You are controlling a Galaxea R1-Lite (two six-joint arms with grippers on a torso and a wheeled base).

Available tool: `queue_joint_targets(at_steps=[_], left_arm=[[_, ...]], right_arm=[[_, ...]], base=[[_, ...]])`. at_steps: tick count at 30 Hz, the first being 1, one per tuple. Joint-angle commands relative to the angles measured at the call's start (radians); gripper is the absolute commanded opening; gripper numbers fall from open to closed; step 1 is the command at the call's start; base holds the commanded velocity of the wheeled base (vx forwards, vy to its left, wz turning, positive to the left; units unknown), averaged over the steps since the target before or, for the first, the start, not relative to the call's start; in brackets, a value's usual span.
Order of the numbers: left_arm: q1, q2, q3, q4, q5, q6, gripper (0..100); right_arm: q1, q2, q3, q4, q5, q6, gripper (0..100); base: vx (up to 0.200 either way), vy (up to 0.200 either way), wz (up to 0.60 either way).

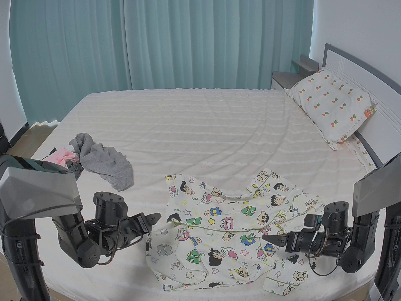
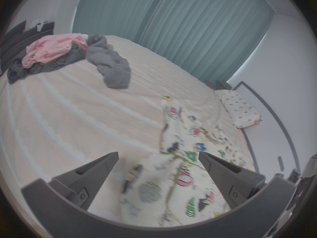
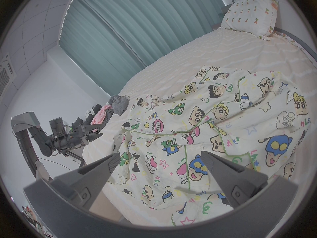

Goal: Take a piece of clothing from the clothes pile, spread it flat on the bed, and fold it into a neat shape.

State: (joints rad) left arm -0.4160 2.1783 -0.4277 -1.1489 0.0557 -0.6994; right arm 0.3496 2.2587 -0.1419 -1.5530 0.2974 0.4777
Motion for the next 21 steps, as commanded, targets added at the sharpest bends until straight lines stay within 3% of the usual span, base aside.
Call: queue_joint_targets(at_steps=[1, 5, 13, 16, 21], left_arm=[[-0.184, 0.023, -0.063, 0.023, -0.017, -0.075, 100], [-0.218, 0.153, -0.141, 0.014, 0.007, -0.055, 100], [-0.219, 0.238, -0.163, 0.008, 0.013, 0.155, 100], [-0.216, 0.278, -0.164, 0.009, 0.004, 0.279, 100], [-0.218, 0.282, -0.166, 0.015, 0.004, 0.336, 100]], right_arm=[[0.005, -0.005, 0.004, -0.012, 0.0, -0.001, 100], [0.009, -0.005, 0.007, -0.012, -0.001, -0.001, 100], [0.011, -0.005, 0.007, -0.012, -0.001, -0.001, 100], [0.012, -0.005, 0.007, -0.012, -0.001, -0.001, 100], [0.011, -0.005, 0.007, -0.012, -0.001, -0.001, 100]], base=[[0.0, 0.0, 0.0], [0.0, 0.0, 0.0], [0.0, 0.0, 0.0], [0.0, 0.0, 0.0], [0.0, 0.0, 0.0]])
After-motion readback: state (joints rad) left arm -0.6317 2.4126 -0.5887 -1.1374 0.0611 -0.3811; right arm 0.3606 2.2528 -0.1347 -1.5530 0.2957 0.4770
